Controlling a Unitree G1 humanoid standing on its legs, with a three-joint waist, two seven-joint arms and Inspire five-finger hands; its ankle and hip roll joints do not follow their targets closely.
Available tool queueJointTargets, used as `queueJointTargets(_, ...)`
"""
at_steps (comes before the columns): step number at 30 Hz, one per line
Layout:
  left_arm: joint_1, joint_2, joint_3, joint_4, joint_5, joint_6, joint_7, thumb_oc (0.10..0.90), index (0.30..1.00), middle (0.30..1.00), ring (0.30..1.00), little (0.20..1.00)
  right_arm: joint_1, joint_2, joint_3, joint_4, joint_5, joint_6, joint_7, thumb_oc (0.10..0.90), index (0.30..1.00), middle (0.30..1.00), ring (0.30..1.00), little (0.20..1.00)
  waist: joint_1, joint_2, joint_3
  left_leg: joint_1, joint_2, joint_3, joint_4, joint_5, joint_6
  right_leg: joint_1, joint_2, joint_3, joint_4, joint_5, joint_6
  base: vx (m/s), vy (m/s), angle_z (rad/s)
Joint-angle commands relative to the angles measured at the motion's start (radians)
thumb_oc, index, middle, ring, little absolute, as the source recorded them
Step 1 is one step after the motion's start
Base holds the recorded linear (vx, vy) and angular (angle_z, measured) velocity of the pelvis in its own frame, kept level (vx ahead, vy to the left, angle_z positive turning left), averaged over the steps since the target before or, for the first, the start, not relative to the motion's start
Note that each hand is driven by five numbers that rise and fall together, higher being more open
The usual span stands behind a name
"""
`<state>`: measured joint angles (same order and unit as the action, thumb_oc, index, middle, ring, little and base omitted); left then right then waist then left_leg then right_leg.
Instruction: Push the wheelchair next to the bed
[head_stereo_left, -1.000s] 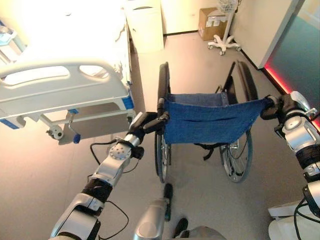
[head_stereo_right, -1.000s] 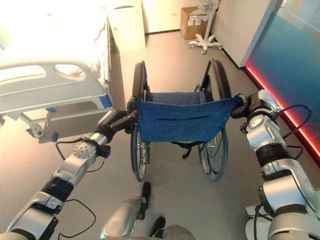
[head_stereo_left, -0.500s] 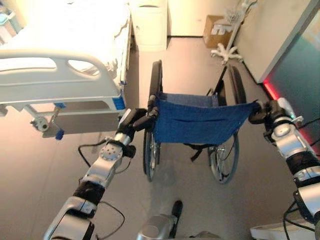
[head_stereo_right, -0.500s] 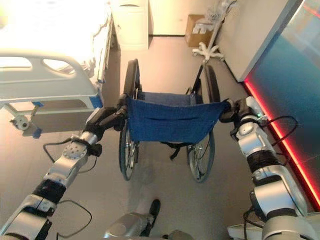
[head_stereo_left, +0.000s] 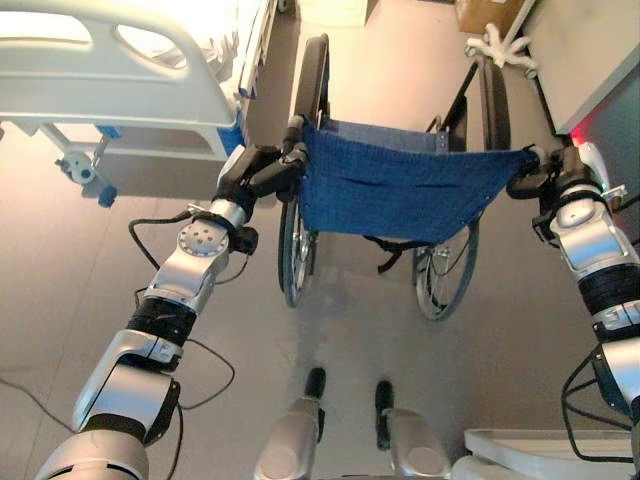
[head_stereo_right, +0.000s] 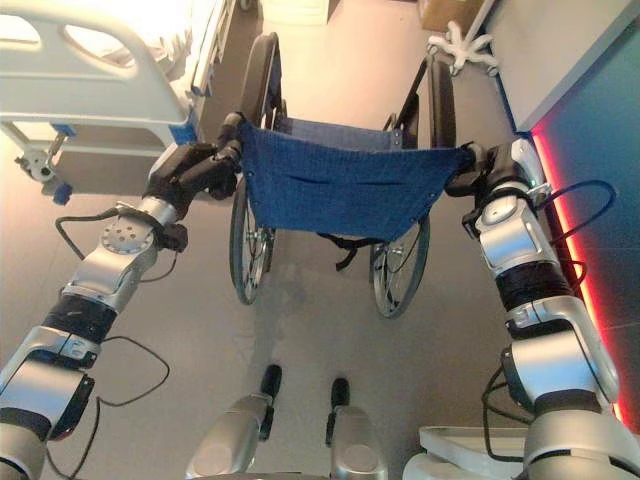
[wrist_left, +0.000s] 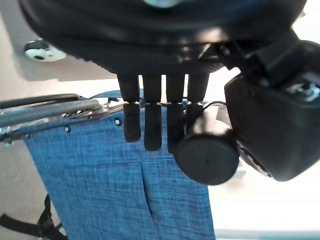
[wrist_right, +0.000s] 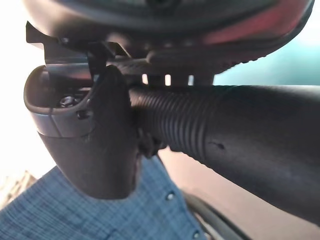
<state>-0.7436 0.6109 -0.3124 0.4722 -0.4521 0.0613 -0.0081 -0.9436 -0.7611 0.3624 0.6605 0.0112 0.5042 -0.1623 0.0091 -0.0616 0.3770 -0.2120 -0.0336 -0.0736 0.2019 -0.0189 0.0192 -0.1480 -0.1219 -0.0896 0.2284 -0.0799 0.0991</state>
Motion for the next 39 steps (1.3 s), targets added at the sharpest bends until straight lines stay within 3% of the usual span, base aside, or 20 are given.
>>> queueJointTargets(1,0.058,-0.023,-0.035,0.042,-0.001,-0.013,0.027,0.4,0.3,0.3,0.3,0.3,0.024,0.052,0.125,-0.092,0.023,-0.119,0.107,0.4,0.3,0.3,0.3,0.3,0.017,0.006,-0.009,0.092,0.101,0.012,0.123,-0.12,-0.021,-0.102,-0.073,0.006,0.027,0.132,0.033,0.21,-0.116,0.23)
queueJointTargets(5,0.045,-0.056,-0.039,0.048,0.005,-0.05,0.037,0.4,0.3,0.3,0.3,0.3,0.004,0.039,0.125,-0.095,0.008,-0.146,0.099,0.4,0.3,0.3,0.3,0.3,0.004,0.032,-0.002,0.144,0.135,0.008,0.036,-0.076,-0.051,-0.104,-0.057,-0.042,0.063,0.089,0.003,0.22,-0.149,0.51)
queueJointTargets(11,0.069,-0.075,-0.018,0.033,-0.004,-0.056,0.037,0.4,0.3,0.3,0.3,0.3,0.027,0.04,0.127,-0.137,-0.028,-0.168,0.111,0.4,0.3,0.3,0.3,0.3,-0.016,0.059,-0.017,0.212,0.164,-0.006,-0.029,-0.038,-0.081,-0.094,-0.031,-0.054,0.096,0.043,-0.028,0.24,-0.122,0.14)
queueJointTargets(14,0.089,-0.088,0.0,0.037,0.002,-0.057,0.039,0.4,0.3,0.3,0.3,0.3,0.038,0.041,0.139,-0.16,-0.044,-0.197,0.132,0.4,0.3,0.3,0.3,0.3,-0.031,0.064,-0.038,0.251,0.181,-0.012,0.002,0.019,-0.098,-0.088,-0.009,-0.068,0.085,0.03,-0.054,0.2,-0.18,0.11)
queueJointTargets(17,0.124,-0.089,0.017,0.036,0.005,-0.066,0.049,0.4,0.3,0.3,0.3,0.3,0.069,0.036,0.146,-0.195,-0.043,-0.22,0.126,0.4,0.3,0.3,0.3,0.3,-0.042,0.049,-0.071,0.275,0.206,0.007,0.146,0.145,-0.116,-0.057,0.015,-0.109,0.051,0.016,-0.095,0.19,-0.223,0.25)
queueJointTargets(19,0.137,-0.088,0.025,0.026,0.0,-0.06,0.044,0.4,0.3,0.3,0.3,0.3,0.089,0.033,0.141,-0.207,-0.027,-0.225,0.11,0.4,0.3,0.3,0.3,0.3,-0.033,0.037,-0.068,0.225,0.203,0.034,0.266,0.17,-0.112,-0.011,0.022,-0.125,0.042,0.004,-0.113,0.26,-0.291,0.26)
queueJointTargets(20,0.15,-0.09,0.033,0.018,0.003,-0.061,0.039,0.4,0.3,0.3,0.3,0.3,0.106,0.044,0.135,-0.208,-0.021,-0.224,0.098,0.4,0.3,0.3,0.3,0.3,-0.009,0.023,-0.052,0.102,0.158,0.043,0.35,0.165,-0.092,0.047,0.03,-0.117,0.027,-0.001,-0.12,0.43,-0.323,0.25)
queueJointTargets(22,0.172,-0.087,0.04,0.007,0.006,-0.065,0.031,0.4,0.3,0.3,0.3,0.3,0.101,0.079,0.141,-0.185,-0.029,-0.211,0.084,0.4,0.3,0.3,0.3,0.3,0.042,0.029,-0.007,-0.065,0.069,0.059,0.397,0.13,-0.066,0.134,0.06,-0.078,0.025,-0.014,-0.12,0.48,-0.216,0.14)
queueJointTargets(24,0.19,-0.083,0.044,-0.008,0.007,-0.068,0.034,0.4,0.3,0.3,0.3,0.3,0.087,0.112,0.142,-0.158,-0.048,-0.202,0.086,0.4,0.3,0.3,0.3,0.3,0.079,0.056,0.01,-0.113,0.041,0.09,0.288,0.179,-0.072,0.197,0.106,-0.064,0.016,-0.029,-0.121,0.49,-0.042,-0.38)
queueJointTargets(27,0.227,-0.069,0.043,-0.027,0.01,-0.091,0.043,0.4,0.3,0.3,0.3,0.3,0.063,0.127,0.15,-0.138,-0.049,-0.204,0.101,0.4,0.3,0.3,0.3,0.3,0.141,0.11,0.013,-0.134,0.028,0.087,0.011,0.309,-0.106,0.309,0.184,-0.021,-0.027,-0.055,-0.118,0.62,0.065,-0.66)
queueJointTargets(28,0.24,-0.066,0.048,-0.039,0.012,-0.092,0.051,0.4,0.3,0.3,0.3,0.3,0.052,0.125,0.157,-0.132,-0.044,-0.212,0.115,0.4,0.3,0.3,0.3,0.3,0.162,0.112,0.012,-0.118,0.022,0.079,-0.097,0.32,-0.109,0.345,0.19,0.003,-0.036,-0.071,-0.113,0.58,0.135,-0.61)
queueJointTargets(30,0.256,-0.063,0.063,-0.055,0.011,-0.094,0.065,0.4,0.3,0.3,0.3,0.3,0.027,0.114,0.167,-0.135,-0.043,-0.227,0.145,0.4,0.3,0.3,0.3,0.3,0.18,0.115,0.006,-0.097,0.032,0.096,-0.177,0.308,-0.106,0.368,0.189,0.018,-0.033,-0.099,-0.108,0.47,0.199,-0.91)
queueJointTargets(32,0.253,-0.047,0.073,-0.059,0.005,-0.088,0.057,0.4,0.3,0.3,0.3,0.3,0.027,0.098,0.164,-0.142,-0.051,-0.247,0.168,0.4,0.3,0.3,0.3,0.3,0.18,0.121,-0.007,-0.09,0.055,0.148,-0.125,0.277,-0.094,0.377,0.177,-0.004,0.01,-0.145,-0.108,0.44,0.207,-0.66)
queueJointTargets(33,0.245,-0.034,0.074,-0.052,0.002,-0.087,0.046,0.4,0.3,0.3,0.3,0.3,0.03,0.093,0.166,-0.144,-0.045,-0.254,0.167,0.4,0.3,0.3,0.3,0.3,0.184,0.114,-0.017,-0.098,0.064,0.171,-0.089,0.232,-0.083,0.374,0.161,-0.016,0.038,-0.158,-0.102,0.45,0.151,-0.16)
queueJointTargets(34,0.232,-0.024,0.072,-0.045,-0.013,-0.071,0.051,0.4,0.3,0.3,0.3,0.3,0.046,0.096,0.161,-0.145,-0.021,-0.27,0.159,0.4,0.3,0.3,0.3,0.3,0.19,0.093,-0.026,-0.111,0.053,0.172,-0.011,0.156,-0.049,0.379,0.13,-0.03,0.062,-0.165,-0.099,0.49,0.122,-0.03)
queueJointTargets(35,0.226,-0.019,0.069,-0.037,-0.014,-0.07,0.043,0.4,0.3,0.3,0.3,0.3,0.061,0.101,0.149,-0.145,-0.02,-0.282,0.159,0.4,0.3,0.3,0.3,0.3,0.201,0.084,-0.03,-0.137,0.049,0.148,0.044,0.161,-0.057,0.395,0.123,-0.03,0.069,-0.165,-0.098,0.5,0.105,0.11)
queueJointTargets(36,0.226,-0.014,0.075,-0.041,0.003,-0.066,0.031,0.4,0.3,0.3,0.3,0.3,0.083,0.106,0.143,-0.167,-0.02,-0.28,0.136,0.4,0.3,0.3,0.3,0.3,0.208,0.063,-0.034,-0.135,0.035,0.135,0.08,0.109,-0.038,0.391,0.095,-0.037,0.075,-0.154,-0.077,0.42,0.047,0.02)
queueJointTargets(38,0.22,0.005,0.075,-0.059,0.014,-0.055,0.032,0.4,0.3,0.3,0.3,0.3,0.107,0.12,0.128,-0.192,-0.014,-0.299,0.113,0.4,0.3,0.3,0.3,0.3,0.222,0.035,-0.048,-0.117,0.015,0.125,0.062,0.081,-0.018,0.382,0.057,-0.063,0.083,-0.102,-0.024,0.36,0.06,-0.06)
queueJointTargets(39,0.216,0.012,0.077,-0.063,0.016,-0.055,0.032,0.4,0.3,0.3,0.3,0.3,0.108,0.116,0.125,-0.202,-0.014,-0.305,0.107,0.4,0.3,0.3,0.3,0.3,0.223,0.029,-0.049,-0.117,0.01,0.124,0.06,0.079,-0.015,0.381,0.048,-0.066,0.079,-0.093,-0.015,0.25,0.077,-0.03)
